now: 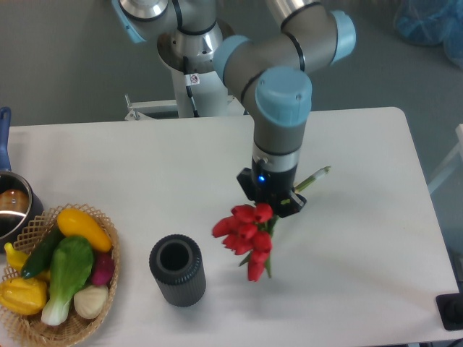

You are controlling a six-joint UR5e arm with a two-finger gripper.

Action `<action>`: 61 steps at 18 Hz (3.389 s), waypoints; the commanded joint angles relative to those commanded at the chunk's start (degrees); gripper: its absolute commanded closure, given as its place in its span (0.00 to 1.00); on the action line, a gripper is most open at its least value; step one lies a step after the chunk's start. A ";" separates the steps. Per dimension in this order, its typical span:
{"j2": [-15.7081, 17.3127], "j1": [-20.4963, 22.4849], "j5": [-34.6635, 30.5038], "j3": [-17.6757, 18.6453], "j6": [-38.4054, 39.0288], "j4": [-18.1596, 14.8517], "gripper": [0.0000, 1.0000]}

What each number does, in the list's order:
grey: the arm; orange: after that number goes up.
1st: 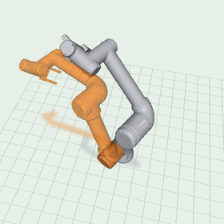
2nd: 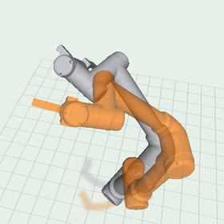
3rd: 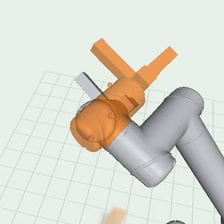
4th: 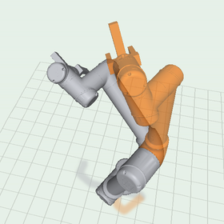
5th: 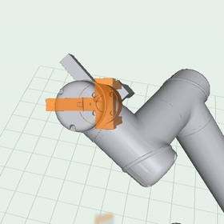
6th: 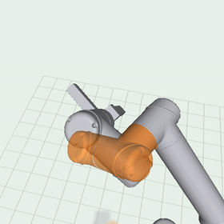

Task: Insert the flowers into the vase
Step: 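Carry the red tulip bunch in the gripper toward the black vase, then tilt the tulip bunch and align the stems over the vase opening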

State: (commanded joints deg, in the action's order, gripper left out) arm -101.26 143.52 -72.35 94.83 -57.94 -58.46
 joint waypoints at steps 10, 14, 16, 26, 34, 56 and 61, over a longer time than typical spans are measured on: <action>-0.59 -1.32 6.26 -1.48 9.60 5.28 1.00; -3.16 -0.88 8.09 -3.07 10.13 9.75 1.00; -2.98 1.31 16.32 -3.07 9.87 10.11 1.00; -2.63 5.72 36.39 -3.43 10.13 12.05 0.98; -1.22 7.39 42.64 -3.07 10.22 12.05 0.96; -0.69 7.48 58.46 -2.90 9.78 13.19 0.94; -2.09 7.30 58.46 -4.56 9.69 13.28 0.93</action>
State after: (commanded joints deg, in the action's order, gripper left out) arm -103.35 150.82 -13.89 90.27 -48.25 -45.18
